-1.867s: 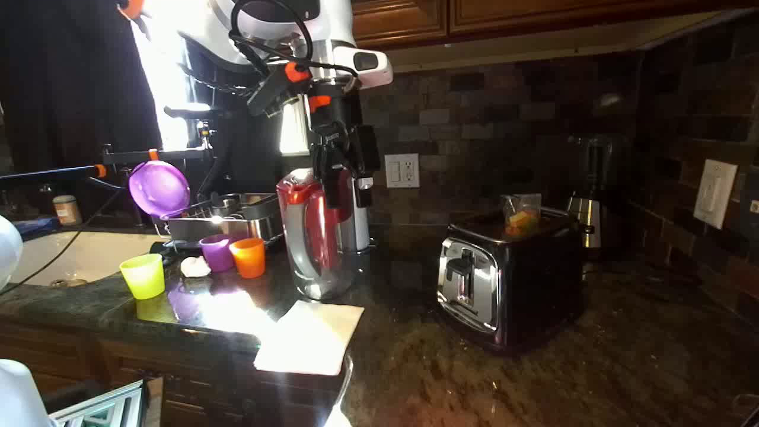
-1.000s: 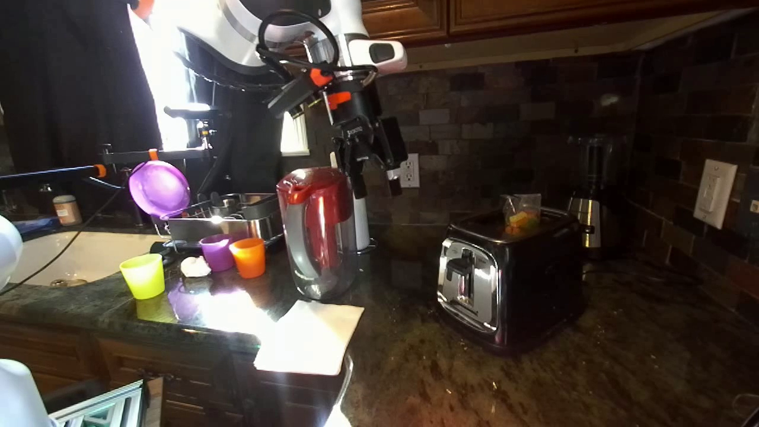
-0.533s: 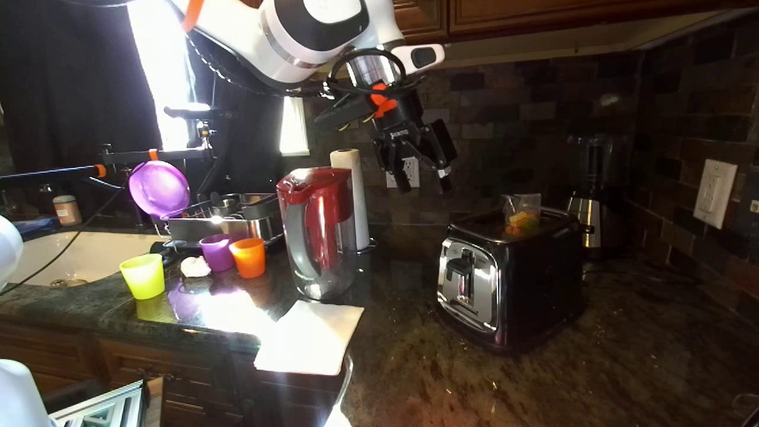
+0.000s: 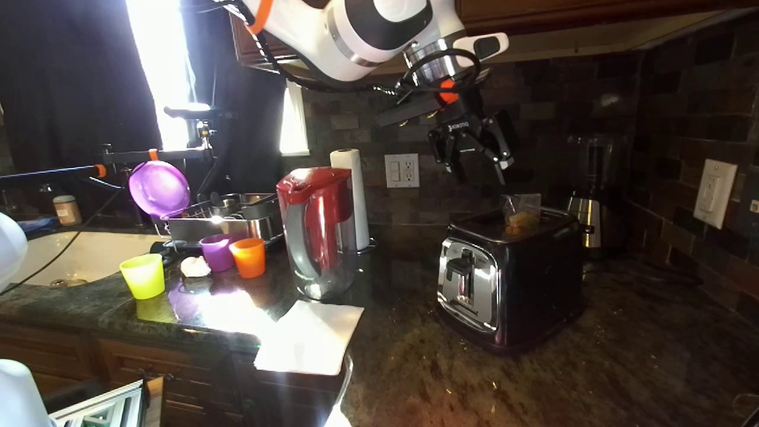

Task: Remove the plastic from the toaster.

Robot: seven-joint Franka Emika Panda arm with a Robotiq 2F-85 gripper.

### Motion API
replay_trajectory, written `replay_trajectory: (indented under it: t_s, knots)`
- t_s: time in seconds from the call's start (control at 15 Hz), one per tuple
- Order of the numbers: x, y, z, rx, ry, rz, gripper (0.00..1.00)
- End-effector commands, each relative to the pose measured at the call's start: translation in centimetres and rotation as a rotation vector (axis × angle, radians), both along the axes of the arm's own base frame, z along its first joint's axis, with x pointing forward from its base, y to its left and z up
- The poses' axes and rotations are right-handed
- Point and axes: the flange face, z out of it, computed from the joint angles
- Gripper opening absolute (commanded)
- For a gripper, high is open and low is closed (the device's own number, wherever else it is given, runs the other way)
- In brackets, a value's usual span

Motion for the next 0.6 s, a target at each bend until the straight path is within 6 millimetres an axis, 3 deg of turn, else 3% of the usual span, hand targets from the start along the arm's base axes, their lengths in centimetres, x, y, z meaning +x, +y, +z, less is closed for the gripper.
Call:
replay_trajectory:
  t_s: [0.0, 0.53]
  knots:
    - [3.0, -1.5, -0.5, -0.006, 0.003, -0.054, 1.00]
    - [6.3, -2.7, -1.7, 0.011, 0.062, -0.096, 1.00]
